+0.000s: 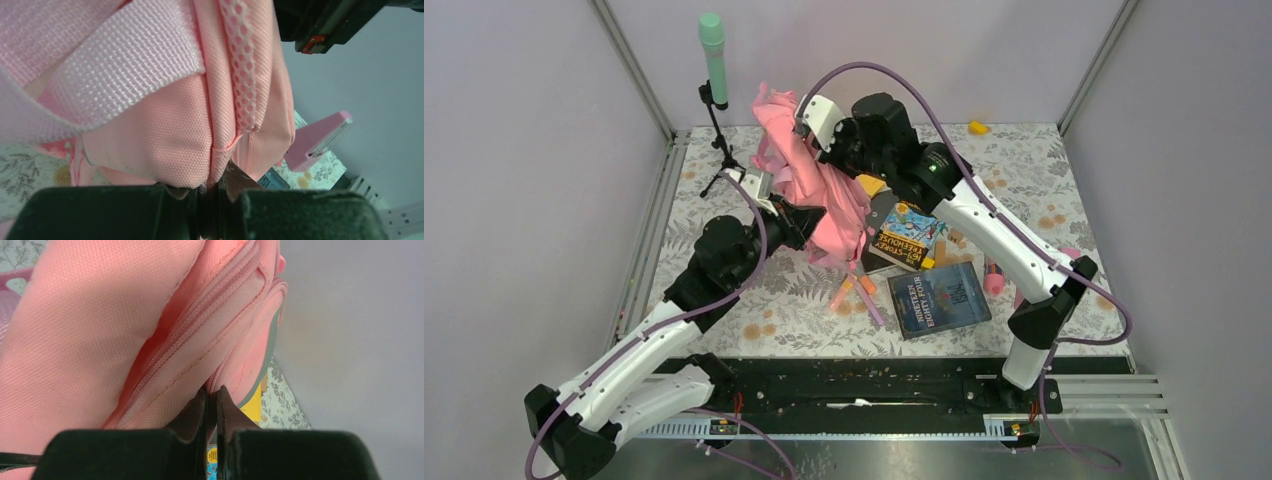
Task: Pack the student bag
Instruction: Adjust the student bag at the center of the board.
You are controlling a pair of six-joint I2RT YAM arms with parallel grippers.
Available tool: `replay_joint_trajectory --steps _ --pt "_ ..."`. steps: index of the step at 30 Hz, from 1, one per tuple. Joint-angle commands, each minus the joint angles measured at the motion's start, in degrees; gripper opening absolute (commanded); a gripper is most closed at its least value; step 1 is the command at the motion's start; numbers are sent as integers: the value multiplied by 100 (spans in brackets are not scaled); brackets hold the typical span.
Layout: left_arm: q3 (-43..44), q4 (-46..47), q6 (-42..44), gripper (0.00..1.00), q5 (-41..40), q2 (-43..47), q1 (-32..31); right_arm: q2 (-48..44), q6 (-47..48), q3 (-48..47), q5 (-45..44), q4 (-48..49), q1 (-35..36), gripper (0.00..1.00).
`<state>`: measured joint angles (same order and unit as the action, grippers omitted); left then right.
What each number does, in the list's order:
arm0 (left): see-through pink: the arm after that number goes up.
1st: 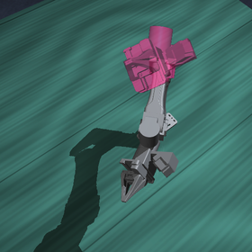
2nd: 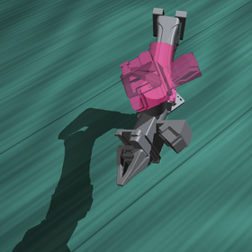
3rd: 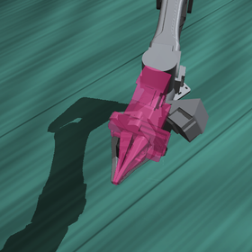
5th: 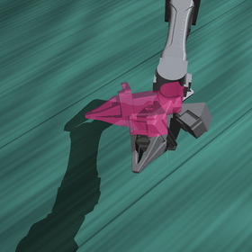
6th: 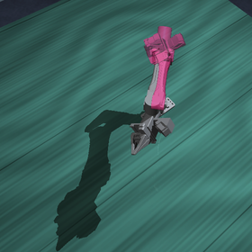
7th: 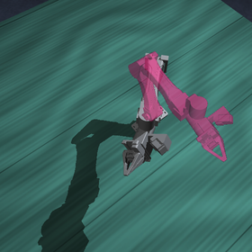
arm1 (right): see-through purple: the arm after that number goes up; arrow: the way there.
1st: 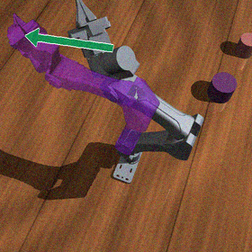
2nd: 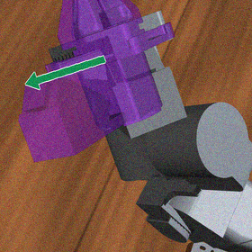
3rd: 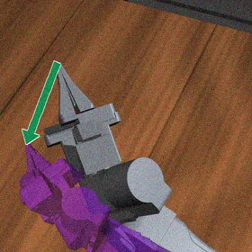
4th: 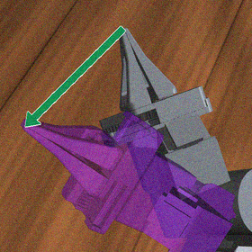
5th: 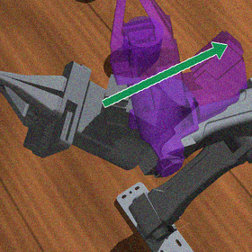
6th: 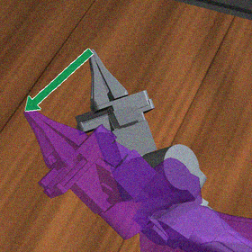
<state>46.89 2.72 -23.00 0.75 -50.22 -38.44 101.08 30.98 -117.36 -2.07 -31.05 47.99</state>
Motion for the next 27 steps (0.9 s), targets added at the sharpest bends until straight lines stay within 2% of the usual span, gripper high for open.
replay_joint_trajectory --steps 1,2,4,7,9,13,19,24,27 --pt "-476 187 -778 11 -477 379 -41 -292 672 -37 6 780 356 0" --pt "-541 -16 -902 21 -517 497 -41 -362 696 258 -28 970 414 0" --pt "-638 -515 -1129 51 -613 790 -41 -601 771 1023 -74 1587 525 0" --pt "-566 -1573 -1454 88 -821 1248 -34 -1007 741 2213 1 2850 606 0" --pt "-429 -2413 -1610 98 -803 1474 -24 -1144 652 2620 127 3216 607 0" --pt "-3 -3753 -1658 99 -590 1677 -23 -1233 561 2920 189 3277 655 0" --pt "885 -5513 -1602 99 -1197 1957 -18 -1295 520 3521 156 3517 852 0" --pt "1977 -6412 -1395 99 -2306 2042 -24 -1228 541 4000 -43 3937 1033 0" --pt "2538 -6607 -1107 99 -2521 1666 -16 -1266 434 4226 -42 4056 1061 0"
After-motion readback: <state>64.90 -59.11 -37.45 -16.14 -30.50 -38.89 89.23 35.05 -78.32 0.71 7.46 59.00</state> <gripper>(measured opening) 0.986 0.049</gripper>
